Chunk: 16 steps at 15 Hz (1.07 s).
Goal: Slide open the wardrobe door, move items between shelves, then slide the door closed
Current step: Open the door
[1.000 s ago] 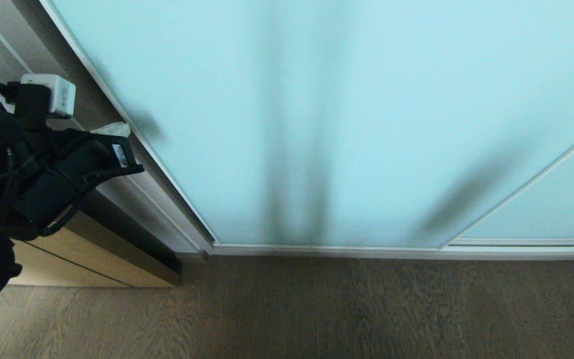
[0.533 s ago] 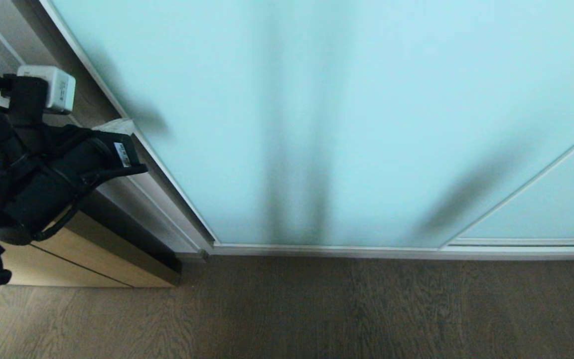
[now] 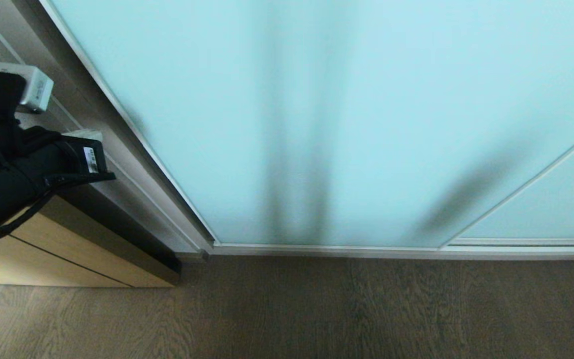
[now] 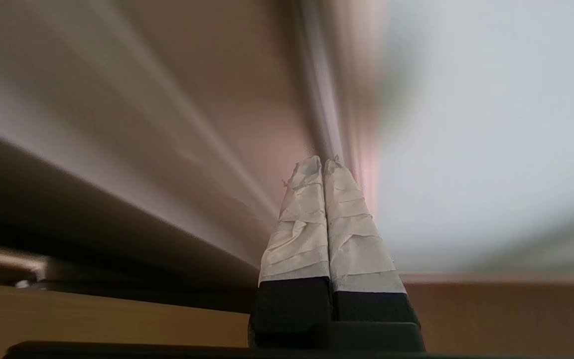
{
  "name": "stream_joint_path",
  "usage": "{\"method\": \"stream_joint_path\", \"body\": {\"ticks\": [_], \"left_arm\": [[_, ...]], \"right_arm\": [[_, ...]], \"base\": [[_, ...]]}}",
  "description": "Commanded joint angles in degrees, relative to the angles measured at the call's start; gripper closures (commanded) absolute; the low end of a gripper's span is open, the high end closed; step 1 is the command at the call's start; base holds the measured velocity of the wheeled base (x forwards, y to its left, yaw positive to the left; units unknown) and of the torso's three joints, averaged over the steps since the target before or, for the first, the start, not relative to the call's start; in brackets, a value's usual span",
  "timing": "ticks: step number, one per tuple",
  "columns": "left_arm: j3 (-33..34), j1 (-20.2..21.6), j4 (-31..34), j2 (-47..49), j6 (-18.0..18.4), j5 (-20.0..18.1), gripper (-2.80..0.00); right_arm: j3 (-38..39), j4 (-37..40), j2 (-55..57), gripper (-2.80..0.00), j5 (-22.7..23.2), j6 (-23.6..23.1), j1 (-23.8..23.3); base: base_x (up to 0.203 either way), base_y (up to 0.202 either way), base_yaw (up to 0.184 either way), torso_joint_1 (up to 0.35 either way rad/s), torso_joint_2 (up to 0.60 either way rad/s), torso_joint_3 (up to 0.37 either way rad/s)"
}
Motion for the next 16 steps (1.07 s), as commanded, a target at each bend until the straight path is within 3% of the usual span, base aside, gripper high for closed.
{"method": "stream_joint_path", "body": {"ticks": [1, 6, 11, 16], "left_arm": [[-1.18, 1.43, -0.18, 0.57, -0.25, -0.13, 0.00], [-1.33, 1.46, -1.26, 3.70, -2.12, -0.34, 0.00], [-2.26, 1.54, -12.61, 9.89, -4.05, -0.40, 0.00], [-2.09, 1.37, -14.70, 12.02, -6.18, -0.52, 0.00]], "right_arm": [[0.07, -0.03, 0.00, 0.00, -0.01, 0.00, 0.01], [0.07, -0.03, 0.00, 0.00, 0.02, 0.00, 0.01], [0.04, -0.03, 0.00, 0.00, 0.04, 0.00, 0.01], [0.00, -0.03, 0.00, 0.00, 0.01, 0.00, 0.01]], "base": [[0.000, 0.000, 0.000, 0.000, 0.00, 0.000], [0.000, 0.000, 0.000, 0.000, 0.00, 0.000], [0.000, 0.000, 0.000, 0.000, 0.00, 0.000], [0.000, 0.000, 0.000, 0.000, 0.00, 0.000]]}}
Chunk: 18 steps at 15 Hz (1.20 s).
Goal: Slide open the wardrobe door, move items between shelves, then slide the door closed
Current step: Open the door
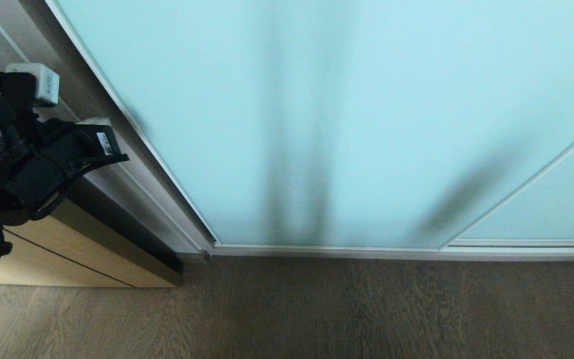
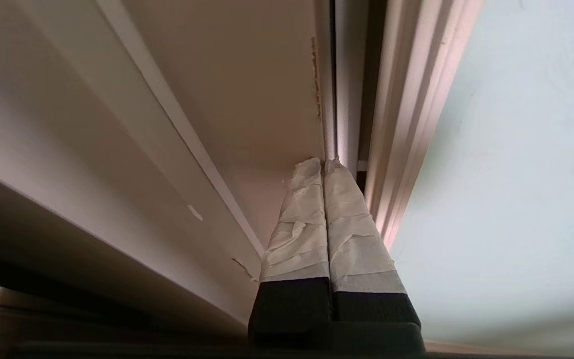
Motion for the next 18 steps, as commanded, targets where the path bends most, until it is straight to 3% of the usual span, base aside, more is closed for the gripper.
{"method": "stream_joint_path", "body": {"ticks": [1, 6, 9, 18], "left_arm": [[0.37, -0.25, -0.99, 1.56, -0.58, -0.04, 0.00], [1.81, -2.84, -2.65, 1.01, -0.77, 0.50, 0.00], [1.73, -2.92, -2.33, -2.00, -0.49, 0.66, 0.00], [1.31, -2.83, -2.81, 0.85, -0.57, 0.39, 0.00]], "right_arm": [[0.00, -0.01, 0.00, 0.00, -0.06, 0.00, 0.01], [0.00, -0.01, 0.00, 0.00, 0.03, 0.00, 0.01], [0.09, -0.01, 0.00, 0.00, -0.06, 0.00, 0.01], [0.08, -0.01, 0.00, 0.00, 0.01, 0.00, 0.01]], "base": [[0.000, 0.000, 0.000, 0.000, 0.00, 0.000], [0.000, 0.000, 0.000, 0.005, 0.00, -0.002], [0.000, 0.000, 0.000, 0.000, 0.00, 0.000], [0.000, 0.000, 0.000, 0.000, 0.00, 0.000]]}}
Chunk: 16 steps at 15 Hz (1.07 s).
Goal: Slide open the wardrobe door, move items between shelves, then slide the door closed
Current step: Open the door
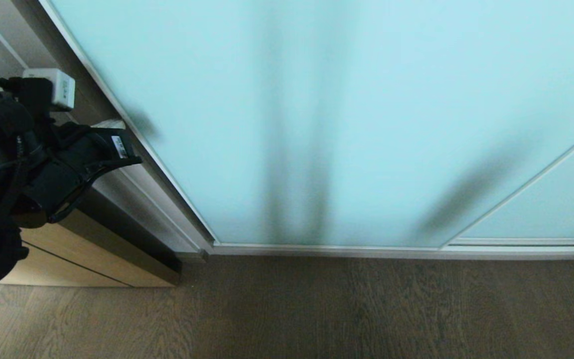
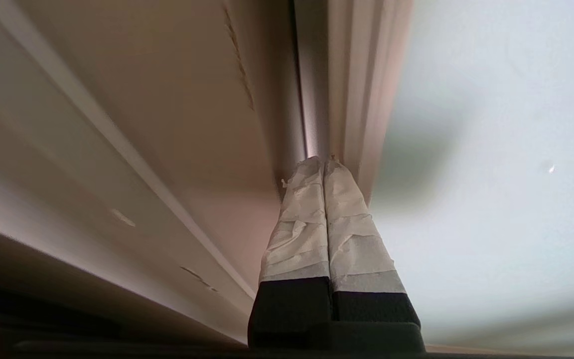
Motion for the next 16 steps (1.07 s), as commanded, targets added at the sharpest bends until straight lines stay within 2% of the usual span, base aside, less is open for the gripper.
{"method": "stream_joint_path", "body": {"ticks": [1, 3, 6, 11, 16], "left_arm": [[0.21, -0.03, -1.07, 1.52, -0.18, -0.14, 0.00], [0.53, -0.07, -5.08, 4.78, -0.35, -0.19, 0.00], [0.78, -1.14, -14.39, 9.23, 0.16, 0.41, 0.00], [0.85, -3.95, -14.66, 8.44, 0.09, 0.26, 0.00], [3.28, -12.87, -14.73, 7.31, 0.19, 1.62, 0.00]], "right_arm": [[0.00, -0.01, 0.00, 0.00, 0.05, 0.00, 0.01], [0.01, -0.01, 0.00, 0.00, -0.04, 0.00, 0.01], [0.00, -0.01, 0.00, 0.00, -0.01, 0.00, 0.01], [0.09, -0.01, 0.00, 0.00, -0.04, 0.00, 0.01], [0.00, -0.01, 0.00, 0.00, -0.04, 0.00, 0.01]], "base": [[0.000, 0.000, 0.000, 0.000, 0.00, 0.000], [0.000, 0.000, 0.000, 0.000, 0.00, 0.000], [0.000, 0.000, 0.000, 0.000, 0.00, 0.000], [0.000, 0.000, 0.000, 0.000, 0.00, 0.000], [0.000, 0.000, 0.000, 0.000, 0.00, 0.000]]}}
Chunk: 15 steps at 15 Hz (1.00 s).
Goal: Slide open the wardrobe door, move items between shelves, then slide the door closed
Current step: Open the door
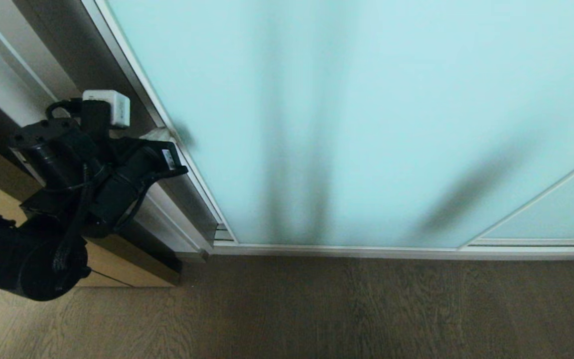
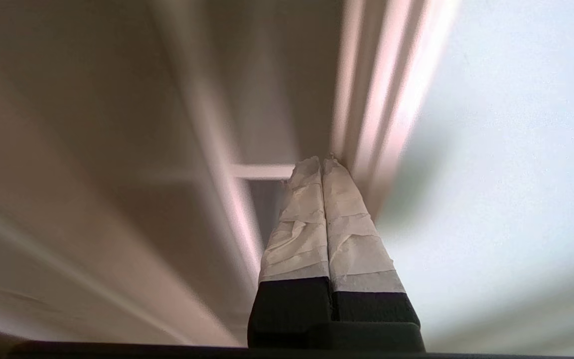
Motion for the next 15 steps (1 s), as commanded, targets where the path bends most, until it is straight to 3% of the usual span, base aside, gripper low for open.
{"method": "stream_joint_path", "body": {"ticks": [1, 7, 12, 15], "left_arm": [[0.93, -3.75, -0.35, -0.38, 0.08, 0.72, 0.00], [1.01, -9.70, -0.44, -0.03, -0.32, 1.74, 0.00], [0.43, -19.97, -0.71, 2.21, -1.47, 1.77, 0.00], [-1.39, -23.33, -1.68, 6.58, -1.37, 1.96, 0.00]], "right_arm": [[0.00, -0.04, 0.00, 0.00, -0.04, 0.01, 0.01], [0.02, -0.04, 0.00, 0.00, 0.05, 0.01, 0.01], [0.02, -0.04, 0.00, 0.00, -0.01, 0.01, 0.01], [0.01, -0.04, 0.00, 0.00, -0.04, 0.01, 0.01]], "base": [[0.000, 0.000, 0.000, 0.000, 0.00, 0.000], [0.000, 0.000, 0.000, 0.000, 0.00, 0.000], [0.000, 0.000, 0.000, 0.000, 0.00, 0.000], [0.000, 0.000, 0.000, 0.000, 0.00, 0.000]]}}
